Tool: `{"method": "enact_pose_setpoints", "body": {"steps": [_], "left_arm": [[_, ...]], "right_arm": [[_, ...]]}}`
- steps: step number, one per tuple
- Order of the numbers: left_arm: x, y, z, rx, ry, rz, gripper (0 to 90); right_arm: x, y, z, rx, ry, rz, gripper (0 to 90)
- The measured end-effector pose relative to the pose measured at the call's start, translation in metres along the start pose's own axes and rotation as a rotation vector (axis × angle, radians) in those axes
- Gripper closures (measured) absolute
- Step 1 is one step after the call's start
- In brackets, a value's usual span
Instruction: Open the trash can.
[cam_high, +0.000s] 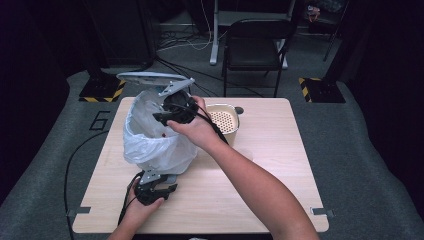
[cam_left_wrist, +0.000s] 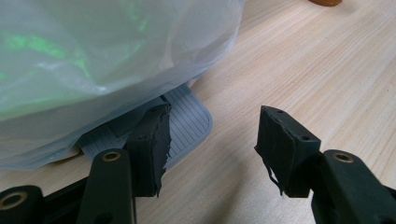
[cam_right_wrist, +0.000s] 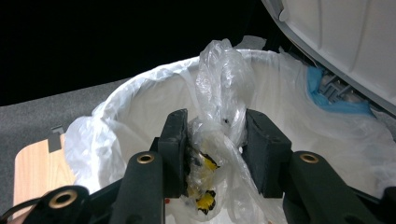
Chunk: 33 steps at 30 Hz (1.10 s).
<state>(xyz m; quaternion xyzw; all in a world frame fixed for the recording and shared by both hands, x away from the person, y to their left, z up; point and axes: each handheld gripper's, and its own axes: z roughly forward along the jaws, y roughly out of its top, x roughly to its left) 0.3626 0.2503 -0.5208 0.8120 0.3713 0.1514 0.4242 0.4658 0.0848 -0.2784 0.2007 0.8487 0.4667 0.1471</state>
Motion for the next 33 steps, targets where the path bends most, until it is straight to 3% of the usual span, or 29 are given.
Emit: {"method": "enact_pose_setpoints", "body": {"steps": [6, 12, 23, 33], "left_arm": [[0.000, 0.000, 0.000, -0.002, -0.001, -0.003, 44.2], [0.000, 0.000, 0.001, -0.010, 0.002, -0.007, 44.2], [0.000, 0.000, 0.001, -0.014, 0.003, -0.010, 44.2], [0.000, -0.001, 0.001, -0.018, 0.005, -0.010, 44.2]], "right_arm": [[0.003, 0.001, 0.010, -0.004, -0.019, -0.002, 56.4], [0.005, 0.001, 0.015, -0.037, -0.025, 0.010, 41.4], [0.007, -0.003, 0.000, -0.028, -0.010, -0.008, 45.3], [0.010, -0.008, -0.030, -0.046, 0.021, -0.021, 47.0]]}}
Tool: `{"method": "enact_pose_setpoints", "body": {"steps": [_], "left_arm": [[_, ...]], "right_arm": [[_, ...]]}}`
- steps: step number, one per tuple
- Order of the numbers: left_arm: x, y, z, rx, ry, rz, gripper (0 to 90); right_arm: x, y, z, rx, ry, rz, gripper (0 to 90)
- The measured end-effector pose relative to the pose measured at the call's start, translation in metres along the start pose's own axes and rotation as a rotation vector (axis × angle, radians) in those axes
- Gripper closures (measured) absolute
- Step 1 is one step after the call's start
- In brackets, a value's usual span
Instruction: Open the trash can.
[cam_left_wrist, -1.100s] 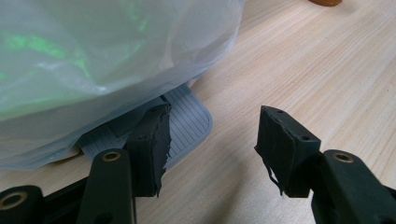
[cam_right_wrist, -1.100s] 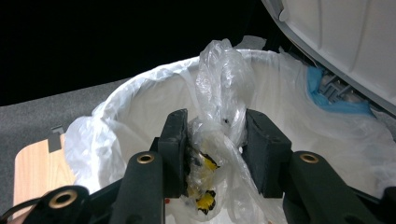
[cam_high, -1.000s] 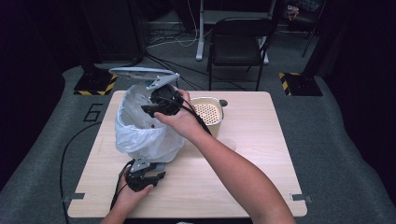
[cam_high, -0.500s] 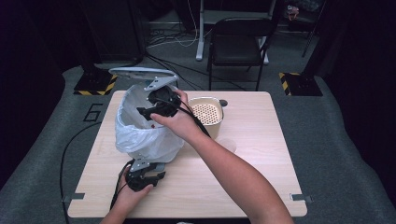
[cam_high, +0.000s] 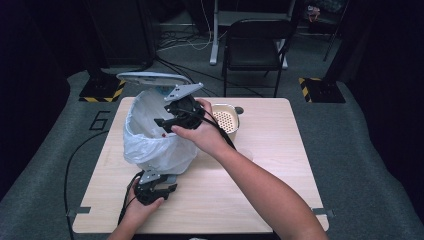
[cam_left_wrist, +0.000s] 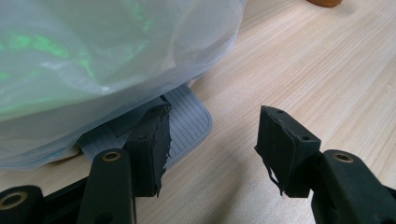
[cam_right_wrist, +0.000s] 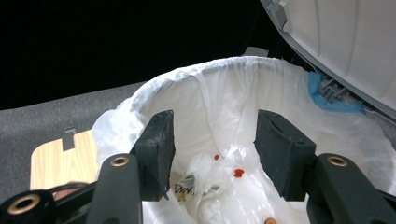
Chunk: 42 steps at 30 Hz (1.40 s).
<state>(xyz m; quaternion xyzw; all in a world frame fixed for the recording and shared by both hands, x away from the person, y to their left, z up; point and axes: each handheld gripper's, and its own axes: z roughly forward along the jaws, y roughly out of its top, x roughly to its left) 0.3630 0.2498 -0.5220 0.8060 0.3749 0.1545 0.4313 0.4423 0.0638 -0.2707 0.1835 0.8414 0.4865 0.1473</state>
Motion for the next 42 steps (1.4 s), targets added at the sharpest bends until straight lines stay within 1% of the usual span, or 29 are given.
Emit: {"method": "enact_pose_setpoints", "body": {"steps": [1, 2, 3, 4, 7, 8, 10, 11, 12, 13, 14, 15, 18, 20, 22, 26, 27, 29, 31, 36, 42], "left_arm": [[0.000, 0.000, 0.000, 0.000, 0.001, 0.001, 44.2], [0.000, 0.000, 0.000, 0.001, 0.000, 0.000, 44.2], [0.000, 0.000, 0.000, 0.002, 0.001, 0.000, 44.2], [0.000, 0.000, 0.000, 0.005, -0.001, 0.003, 44.2], [0.000, 0.000, 0.000, 0.001, 0.002, 0.000, 44.2], [0.001, 0.000, -0.001, 0.015, 0.001, 0.019, 44.2], [0.001, 0.000, -0.001, 0.016, -0.001, 0.018, 44.2], [0.000, 0.000, -0.001, 0.014, -0.003, 0.004, 44.2], [0.000, 0.000, -0.001, 0.014, 0.000, 0.010, 44.2], [-0.002, -0.001, -0.001, 0.014, -0.004, -0.019, 44.2], [-0.001, 0.000, -0.001, 0.012, -0.002, -0.005, 44.2], [-0.004, -0.001, 0.000, 0.004, 0.004, -0.065, 44.2], [-0.004, -0.002, 0.000, 0.001, 0.003, -0.067, 44.2], [-0.004, -0.002, 0.000, 0.000, 0.001, -0.069, 44.2], [-0.004, -0.002, 0.000, 0.001, 0.002, -0.066, 44.2], [-0.004, -0.002, 0.000, 0.001, 0.001, -0.070, 44.2], [-0.004, -0.002, 0.000, 0.001, 0.001, -0.070, 44.2], [-0.004, -0.002, 0.000, 0.001, 0.002, -0.070, 44.2], [-0.004, -0.002, 0.000, 0.001, 0.002, -0.069, 44.2], [-0.004, -0.002, 0.000, 0.001, 0.001, -0.067, 44.2], [-0.004, -0.002, 0.000, 0.000, 0.001, -0.067, 44.2]], "right_arm": [[0.000, -0.001, -0.004, -0.001, 0.001, -0.003, 47.0], [0.001, -0.002, -0.012, -0.006, 0.003, -0.004, 46.8], [0.001, -0.002, -0.012, -0.006, 0.003, -0.004, 46.8], [0.001, -0.003, -0.017, -0.010, 0.003, -0.008, 46.8], [-0.001, -0.006, -0.031, -0.029, 0.001, 0.001, 46.6], [-0.002, -0.006, -0.035, -0.032, -0.002, 0.007, 46.6], [-0.005, -0.009, -0.041, -0.031, -0.012, 0.014, 46.3], [-0.006, -0.010, -0.043, -0.024, -0.017, 0.012, 46.2], [-0.008, -0.012, -0.045, -0.021, -0.023, 0.011, 46.0], [-0.009, -0.015, -0.048, -0.017, -0.027, 0.014, 46.1], [-0.011, -0.017, -0.050, -0.018, -0.031, 0.015, 45.9], [-0.012, -0.020, -0.053, -0.019, -0.035, 0.019, 45.8], [-0.016, -0.028, -0.061, -0.017, -0.061, 0.021, 45.1], [-0.019, -0.035, -0.066, -0.017, -0.070, 0.031, 44.3], [-0.022, -0.043, -0.070, -0.009, -0.078, 0.036, 43.2], [-0.027, -0.058, -0.078, 0.004, -0.109, 0.048, 41.5], [-0.029, -0.064, -0.081, -0.002, -0.119, 0.064, 41.1], [-0.031, -0.071, -0.085, -0.004, -0.125, 0.076, 40.2], [-0.034, -0.077, -0.089, 0.001, -0.136, 0.067, 39.7], [-0.038, -0.091, -0.097, -0.003, -0.153, 0.088, 38.5], [-0.042, -0.110, -0.101, 0.007, -0.189, 0.091, 35.7]]}}
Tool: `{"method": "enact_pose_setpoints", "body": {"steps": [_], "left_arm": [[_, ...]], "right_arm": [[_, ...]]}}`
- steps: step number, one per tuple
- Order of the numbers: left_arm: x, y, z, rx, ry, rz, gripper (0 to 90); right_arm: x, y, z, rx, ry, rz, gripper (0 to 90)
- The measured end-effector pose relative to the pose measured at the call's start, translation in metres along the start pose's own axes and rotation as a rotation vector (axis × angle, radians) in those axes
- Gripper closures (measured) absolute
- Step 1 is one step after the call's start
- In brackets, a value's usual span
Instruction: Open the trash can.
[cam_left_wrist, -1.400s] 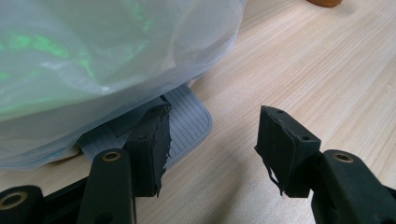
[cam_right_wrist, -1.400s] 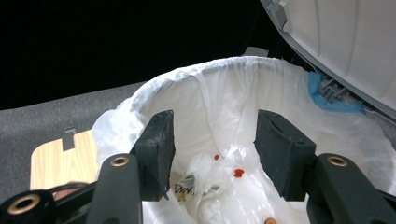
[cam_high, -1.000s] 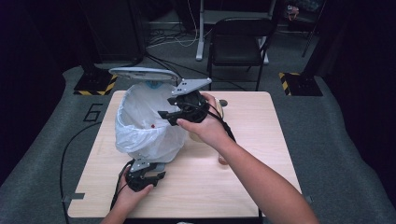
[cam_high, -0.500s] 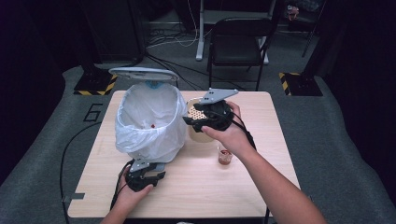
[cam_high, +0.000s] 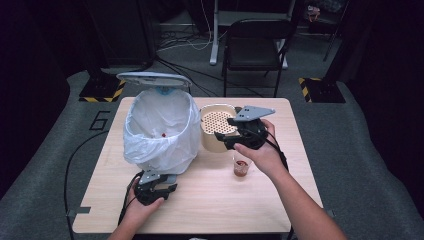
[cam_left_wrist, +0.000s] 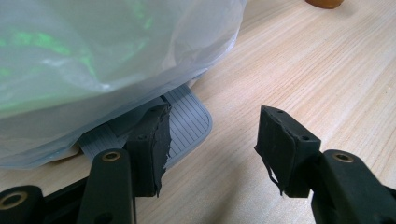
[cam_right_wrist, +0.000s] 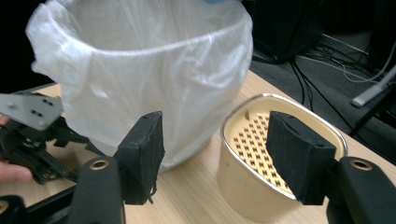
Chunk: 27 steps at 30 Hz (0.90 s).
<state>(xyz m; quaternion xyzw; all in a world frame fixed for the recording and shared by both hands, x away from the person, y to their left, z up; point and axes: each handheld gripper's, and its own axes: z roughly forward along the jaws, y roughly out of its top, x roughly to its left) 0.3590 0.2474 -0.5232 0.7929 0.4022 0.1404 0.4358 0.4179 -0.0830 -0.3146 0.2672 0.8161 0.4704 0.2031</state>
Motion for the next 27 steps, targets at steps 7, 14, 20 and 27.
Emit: {"method": "enact_pose_setpoints", "body": {"steps": [7, 14, 20, 27], "left_arm": [[0.000, 0.000, 0.000, 0.004, -0.002, 0.001, 44.2], [0.000, 0.000, 0.000, 0.003, -0.002, 0.000, 44.2], [0.000, 0.000, 0.000, 0.003, -0.001, 0.000, 44.2], [0.000, 0.000, 0.000, 0.003, -0.001, -0.001, 44.2]], "right_arm": [[-0.008, -0.022, 0.001, 0.018, -0.019, 0.030, 30.6], [-0.014, -0.044, 0.004, 0.039, -0.030, 0.058, 26.0], [-0.017, -0.062, 0.007, 0.049, -0.045, 0.080, 25.6], [-0.022, -0.085, 0.012, 0.060, -0.058, 0.111, 21.5]]}}
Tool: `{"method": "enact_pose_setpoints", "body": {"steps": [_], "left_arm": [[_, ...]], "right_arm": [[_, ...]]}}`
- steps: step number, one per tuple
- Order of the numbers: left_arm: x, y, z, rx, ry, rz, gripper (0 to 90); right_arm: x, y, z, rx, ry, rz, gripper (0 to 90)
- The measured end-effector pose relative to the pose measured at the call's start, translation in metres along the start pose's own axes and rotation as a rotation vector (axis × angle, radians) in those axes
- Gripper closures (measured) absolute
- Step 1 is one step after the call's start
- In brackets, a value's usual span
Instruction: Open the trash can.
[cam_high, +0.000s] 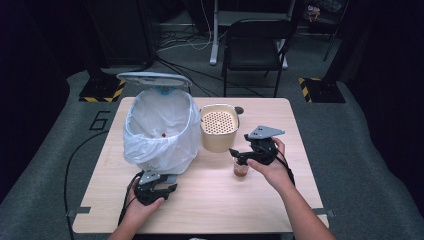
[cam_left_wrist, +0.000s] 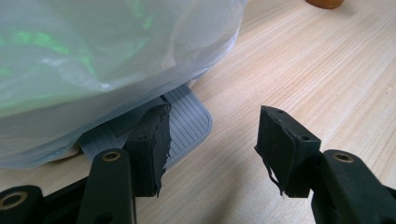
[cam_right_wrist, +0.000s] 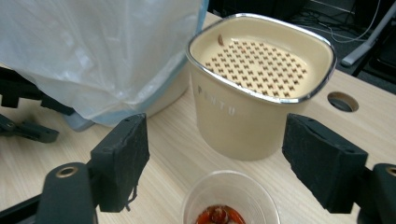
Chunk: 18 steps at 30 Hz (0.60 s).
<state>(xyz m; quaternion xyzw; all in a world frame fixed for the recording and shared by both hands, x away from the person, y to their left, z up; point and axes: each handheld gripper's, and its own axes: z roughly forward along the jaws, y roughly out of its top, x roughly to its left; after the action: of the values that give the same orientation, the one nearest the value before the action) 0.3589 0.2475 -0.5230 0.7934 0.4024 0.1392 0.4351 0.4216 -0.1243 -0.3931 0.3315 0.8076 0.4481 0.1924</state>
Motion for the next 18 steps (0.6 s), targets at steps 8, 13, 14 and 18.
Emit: {"method": "enact_pose_setpoints", "body": {"steps": [8, 13, 14, 18], "left_arm": [[0.000, 0.000, 0.000, 0.001, 0.001, 0.003, 44.2], [0.000, 0.000, 0.000, 0.000, 0.000, 0.002, 44.2], [0.000, 0.000, 0.000, 0.001, 0.000, 0.002, 44.2], [0.000, 0.000, 0.000, 0.000, 0.000, 0.002, 44.2]], "right_arm": [[-0.008, -0.021, 0.007, 0.013, -0.007, 0.050, 15.6], [-0.011, -0.032, 0.010, 0.014, -0.028, 0.075, 14.0], [-0.011, -0.033, 0.010, 0.013, -0.029, 0.070, 13.9], [-0.012, -0.039, 0.011, 0.003, -0.046, 0.071, 13.5]]}}
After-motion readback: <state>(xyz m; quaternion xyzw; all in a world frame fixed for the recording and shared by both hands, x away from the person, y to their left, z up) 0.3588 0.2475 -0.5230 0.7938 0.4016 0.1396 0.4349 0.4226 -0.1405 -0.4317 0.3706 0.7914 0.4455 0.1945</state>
